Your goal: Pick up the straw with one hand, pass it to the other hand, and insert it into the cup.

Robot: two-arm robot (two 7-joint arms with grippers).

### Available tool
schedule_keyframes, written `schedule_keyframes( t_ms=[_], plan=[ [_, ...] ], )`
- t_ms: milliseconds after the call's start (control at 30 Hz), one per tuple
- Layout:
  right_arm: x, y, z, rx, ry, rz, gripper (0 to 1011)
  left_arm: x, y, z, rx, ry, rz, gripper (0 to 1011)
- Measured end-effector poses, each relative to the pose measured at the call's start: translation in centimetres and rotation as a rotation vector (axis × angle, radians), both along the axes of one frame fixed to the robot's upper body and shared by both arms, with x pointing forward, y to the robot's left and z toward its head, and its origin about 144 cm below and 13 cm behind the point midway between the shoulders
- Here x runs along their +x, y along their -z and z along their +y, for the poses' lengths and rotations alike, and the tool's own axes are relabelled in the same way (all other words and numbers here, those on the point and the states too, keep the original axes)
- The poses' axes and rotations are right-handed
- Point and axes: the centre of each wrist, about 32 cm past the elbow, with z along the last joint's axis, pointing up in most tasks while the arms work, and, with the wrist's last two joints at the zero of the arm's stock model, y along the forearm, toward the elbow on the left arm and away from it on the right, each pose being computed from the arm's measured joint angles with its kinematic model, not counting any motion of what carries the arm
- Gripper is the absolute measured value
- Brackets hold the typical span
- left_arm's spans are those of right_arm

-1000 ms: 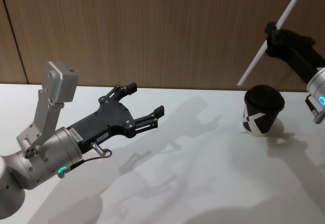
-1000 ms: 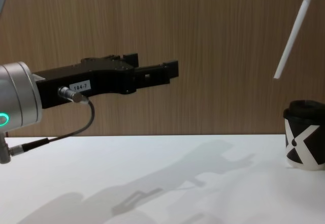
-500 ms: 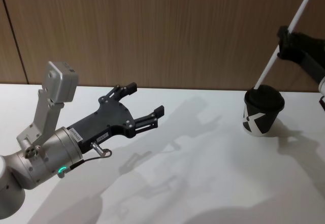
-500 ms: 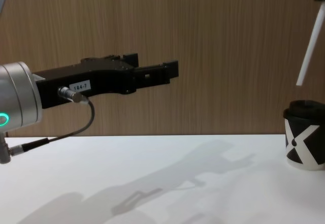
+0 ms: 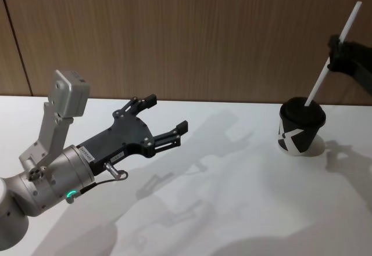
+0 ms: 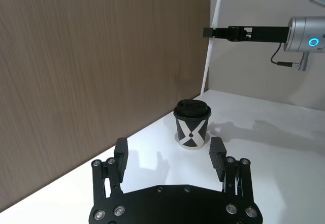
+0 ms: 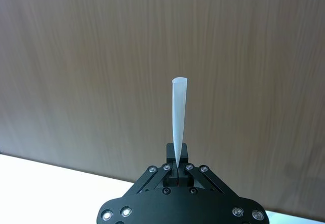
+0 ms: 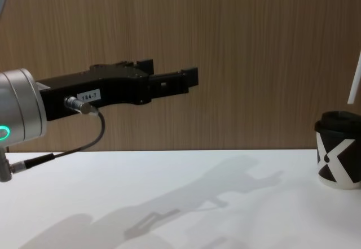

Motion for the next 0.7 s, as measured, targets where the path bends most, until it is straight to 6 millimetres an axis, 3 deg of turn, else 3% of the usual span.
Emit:
schedule_keyframes(
  t_ms=[700],
  plan=[
    [1.2, 0.9, -1.0, -0.032, 0.031, 0.031, 1, 0.0, 0.0, 0.0, 0.000, 0.000, 0.000, 1003]
  ],
)
